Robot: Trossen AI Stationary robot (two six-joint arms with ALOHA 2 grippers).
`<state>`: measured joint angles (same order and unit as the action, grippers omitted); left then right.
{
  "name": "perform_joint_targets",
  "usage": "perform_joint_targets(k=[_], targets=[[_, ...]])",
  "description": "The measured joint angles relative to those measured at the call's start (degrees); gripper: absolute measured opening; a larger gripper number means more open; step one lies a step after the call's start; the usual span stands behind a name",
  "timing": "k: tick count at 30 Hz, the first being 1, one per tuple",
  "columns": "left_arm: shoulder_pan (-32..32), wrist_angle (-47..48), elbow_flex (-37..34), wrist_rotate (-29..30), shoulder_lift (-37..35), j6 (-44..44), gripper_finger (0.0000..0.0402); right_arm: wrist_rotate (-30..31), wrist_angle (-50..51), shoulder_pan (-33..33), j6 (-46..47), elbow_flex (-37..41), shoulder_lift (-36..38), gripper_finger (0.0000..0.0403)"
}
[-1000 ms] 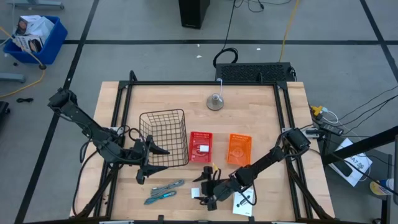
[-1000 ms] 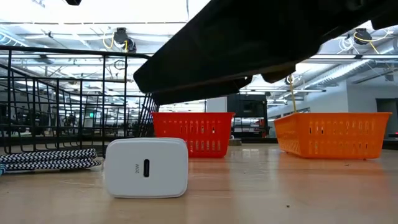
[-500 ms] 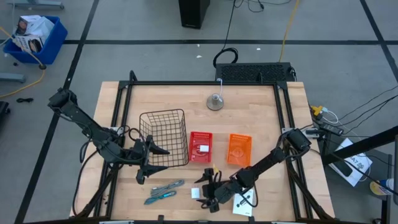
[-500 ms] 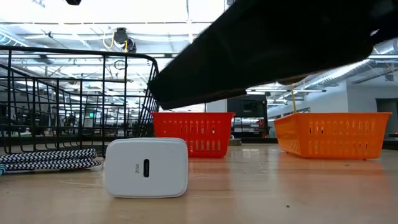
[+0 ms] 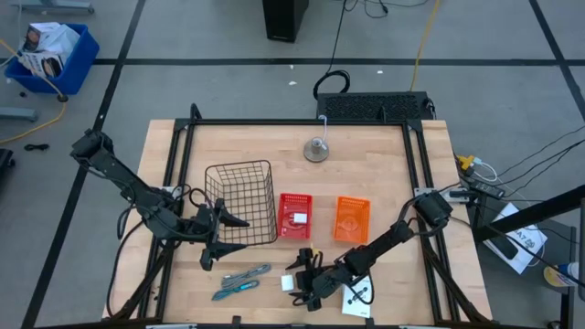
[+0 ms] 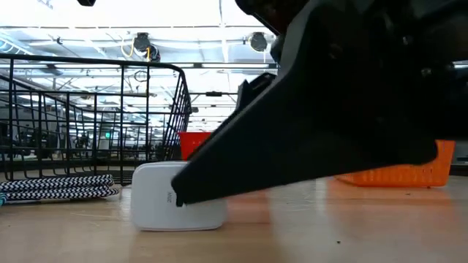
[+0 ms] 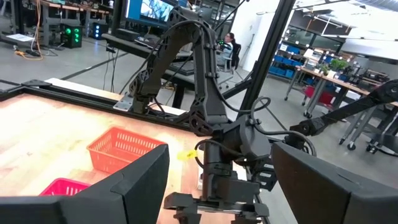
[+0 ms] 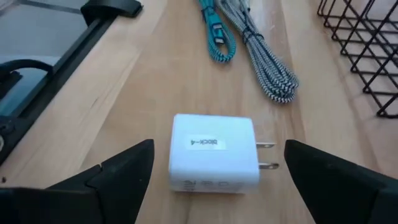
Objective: Pick and place items into bin
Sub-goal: Put the blue charger cable into the black wire basket
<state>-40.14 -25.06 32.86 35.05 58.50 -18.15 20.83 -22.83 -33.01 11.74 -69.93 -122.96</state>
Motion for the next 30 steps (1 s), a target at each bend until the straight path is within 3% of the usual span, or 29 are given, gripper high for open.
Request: perform_joint_targets(k=[17, 30], targets=[[0.0, 0.0, 0.0, 0.0, 0.0, 0.0, 0.0292, -0.1, 0.4, 0.1, 0.6, 0.0, 0.0, 0.0315], [0.0, 0.0, 0.0, 0.0, 0.0, 0.0, 0.0292, -0.1, 1.4, 0.7, 0.6, -0.1, 0.0, 0.0222]])
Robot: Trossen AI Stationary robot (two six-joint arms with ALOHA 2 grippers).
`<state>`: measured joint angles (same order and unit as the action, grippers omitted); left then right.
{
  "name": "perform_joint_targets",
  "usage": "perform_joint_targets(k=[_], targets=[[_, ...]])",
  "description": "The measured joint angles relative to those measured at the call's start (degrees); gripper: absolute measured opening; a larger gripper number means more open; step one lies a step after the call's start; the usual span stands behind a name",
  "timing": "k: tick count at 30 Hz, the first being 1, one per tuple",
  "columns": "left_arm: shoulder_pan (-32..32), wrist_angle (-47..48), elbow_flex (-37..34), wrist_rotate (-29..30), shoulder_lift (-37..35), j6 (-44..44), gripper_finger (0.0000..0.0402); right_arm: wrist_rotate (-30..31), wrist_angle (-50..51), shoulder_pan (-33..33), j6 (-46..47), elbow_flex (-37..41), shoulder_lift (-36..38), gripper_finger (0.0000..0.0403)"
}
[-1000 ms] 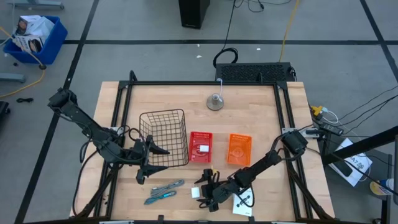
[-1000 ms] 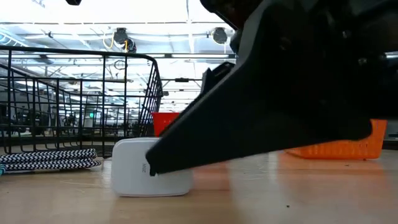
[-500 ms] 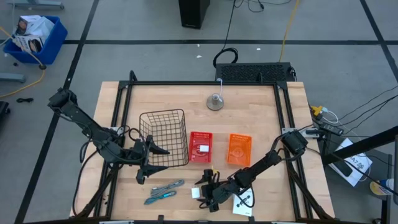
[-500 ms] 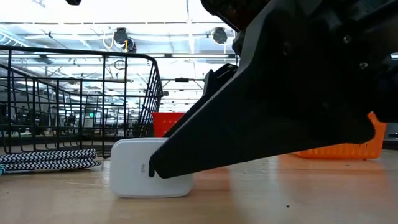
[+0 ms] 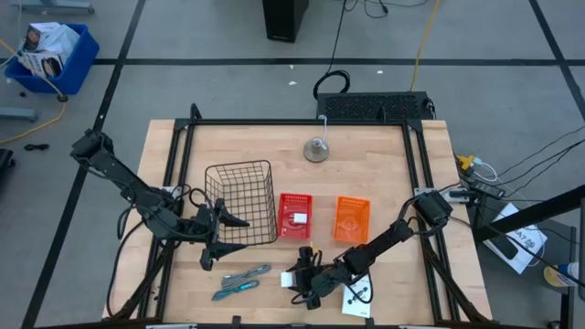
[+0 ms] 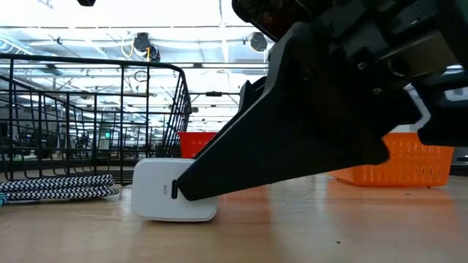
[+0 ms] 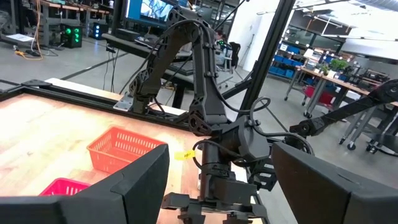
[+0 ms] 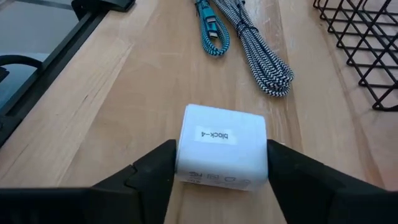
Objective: Pick and place items into bin
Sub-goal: Put the blue charger cable into the black wire basket
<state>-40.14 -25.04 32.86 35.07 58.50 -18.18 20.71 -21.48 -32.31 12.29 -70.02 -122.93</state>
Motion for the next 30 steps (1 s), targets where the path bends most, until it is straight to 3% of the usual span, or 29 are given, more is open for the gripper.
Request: perform_joint_targets(k=[3, 15, 30], targets=[[0.0, 0.0, 0.0, 0.0, 0.0, 0.0, 0.0292, 0.0, 0.0, 0.0, -0.4, 0.0, 0.0, 0.0203], [0.0, 0.0, 0.0, 0.1, 0.0, 0.3, 0.0292, -0.1, -2.3, 0.0, -2.9, 0.1, 0.1, 0.0211], [0.0, 0.6, 0.0, 0.1, 0.0, 0.0, 0.0292, 0.7, 1.4, -0.1, -6.0, 0.1, 6.8, 0.0205]])
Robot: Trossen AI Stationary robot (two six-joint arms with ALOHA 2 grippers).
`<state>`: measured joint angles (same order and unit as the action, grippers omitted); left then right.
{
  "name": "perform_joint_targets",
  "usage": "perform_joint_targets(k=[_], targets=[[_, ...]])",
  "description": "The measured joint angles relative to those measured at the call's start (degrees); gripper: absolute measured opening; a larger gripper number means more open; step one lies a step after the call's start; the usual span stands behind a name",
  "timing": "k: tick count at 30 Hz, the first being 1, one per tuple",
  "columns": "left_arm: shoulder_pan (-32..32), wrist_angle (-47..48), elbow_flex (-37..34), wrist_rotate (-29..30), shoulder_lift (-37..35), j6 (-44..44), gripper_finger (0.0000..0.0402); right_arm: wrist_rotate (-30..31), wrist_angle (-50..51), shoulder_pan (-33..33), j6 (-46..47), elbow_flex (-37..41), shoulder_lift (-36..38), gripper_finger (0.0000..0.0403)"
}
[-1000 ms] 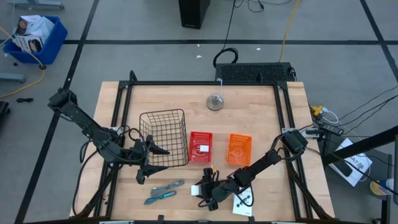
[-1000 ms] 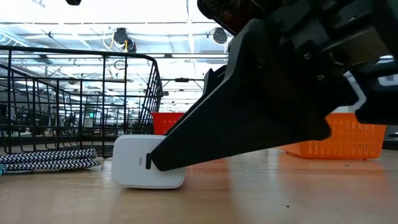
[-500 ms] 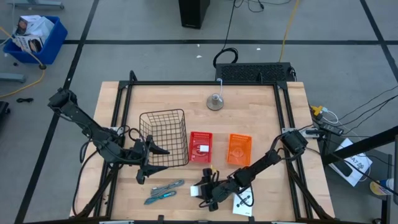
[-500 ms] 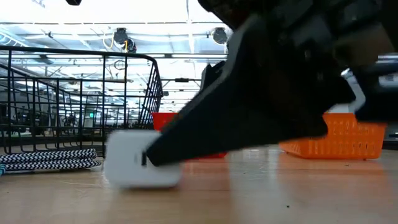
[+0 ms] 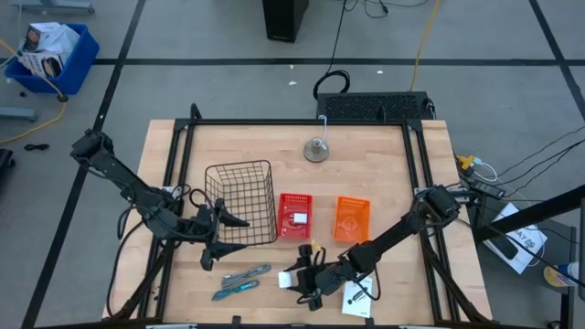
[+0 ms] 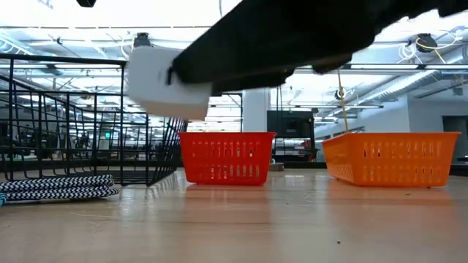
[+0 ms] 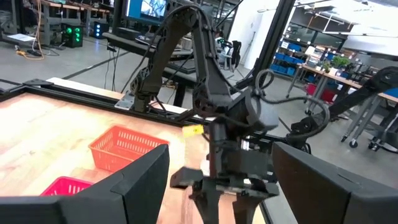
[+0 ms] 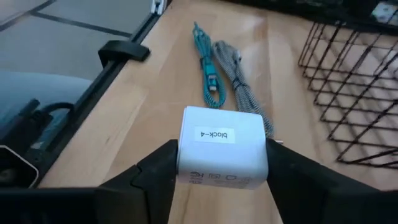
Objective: Pick and place items into bin
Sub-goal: Put the blue charger cable into the black wire basket
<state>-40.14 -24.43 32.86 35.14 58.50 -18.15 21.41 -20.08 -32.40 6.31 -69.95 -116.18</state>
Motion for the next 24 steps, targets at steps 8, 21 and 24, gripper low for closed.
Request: perform_joint_targets(k=[8, 21, 24], targets=[[0.0, 0.3, 0.0, 0.0, 0.0, 0.0, 0.0292, 11.1, 13.0, 0.0, -0.1, 0.0, 6.3, 0.0215], [0.1, 0.2, 0.0, 0.3, 0.0, -0.1, 0.0292, 14.8, 17.6, 7.0, -2.2, 0.7, 9.0, 0.0213], [0.1, 0.2, 0.0, 0.3, 0.0, -0.1, 0.0292, 14.8, 18.3, 9.6, 0.0, 2.3, 9.0, 0.021]])
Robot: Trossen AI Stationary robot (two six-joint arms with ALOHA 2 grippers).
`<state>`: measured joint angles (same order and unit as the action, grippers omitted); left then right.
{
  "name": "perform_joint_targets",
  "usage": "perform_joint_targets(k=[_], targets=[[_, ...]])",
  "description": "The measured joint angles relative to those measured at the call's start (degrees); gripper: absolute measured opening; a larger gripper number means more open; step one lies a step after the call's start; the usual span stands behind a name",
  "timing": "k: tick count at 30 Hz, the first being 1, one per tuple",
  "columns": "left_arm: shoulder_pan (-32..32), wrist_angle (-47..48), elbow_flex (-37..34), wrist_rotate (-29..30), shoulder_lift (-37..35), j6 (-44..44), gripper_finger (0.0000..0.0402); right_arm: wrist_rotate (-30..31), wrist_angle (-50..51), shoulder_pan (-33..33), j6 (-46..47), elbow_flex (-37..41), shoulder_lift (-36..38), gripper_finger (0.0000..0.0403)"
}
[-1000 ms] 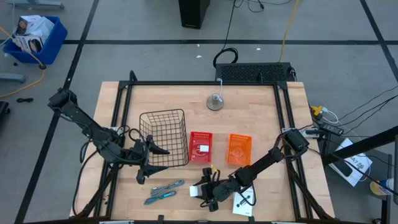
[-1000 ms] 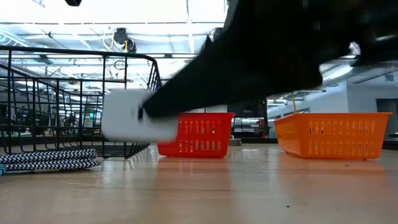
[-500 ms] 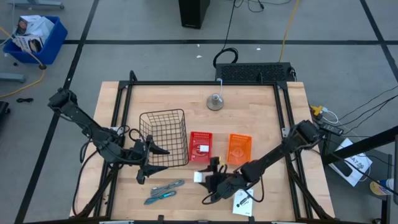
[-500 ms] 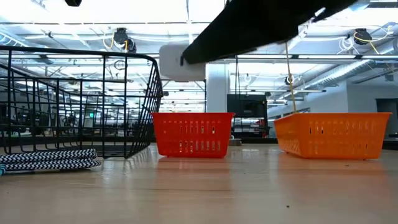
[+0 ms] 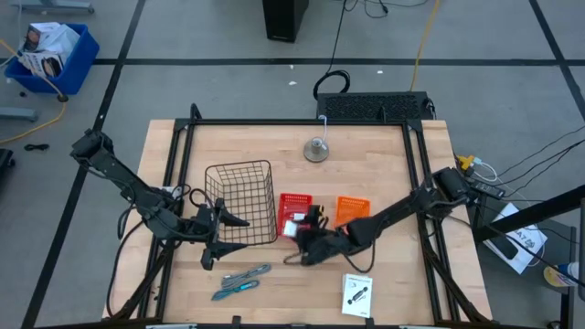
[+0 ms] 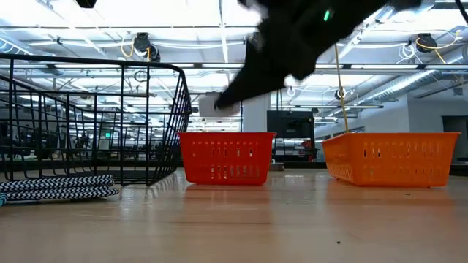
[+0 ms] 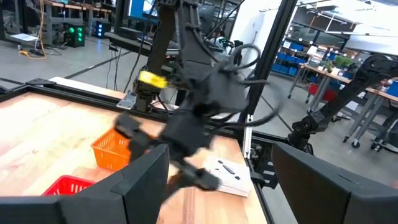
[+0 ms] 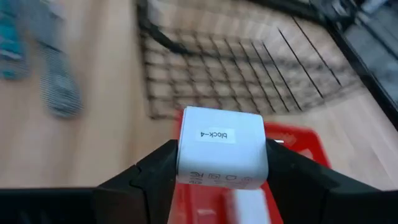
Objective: Pick and place items into bin
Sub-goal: Put the blue charger cable into the black wire basket
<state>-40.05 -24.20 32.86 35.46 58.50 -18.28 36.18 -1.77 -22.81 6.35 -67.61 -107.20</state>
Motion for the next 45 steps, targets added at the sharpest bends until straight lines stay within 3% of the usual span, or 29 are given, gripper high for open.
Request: perform_joint_targets(k=[11, 45], targets=[[0.0, 0.1, 0.0, 0.2, 0.0, 0.2, 0.0292, -0.4, -0.2, 4.9, 3.9, 4.4, -0.1, 0.0212], [0.0, 0.1, 0.0, 0.6, 0.0, 0.3, 0.0292, -4.7, -0.7, 5.3, 6.8, 4.5, -0.1, 0.0236]])
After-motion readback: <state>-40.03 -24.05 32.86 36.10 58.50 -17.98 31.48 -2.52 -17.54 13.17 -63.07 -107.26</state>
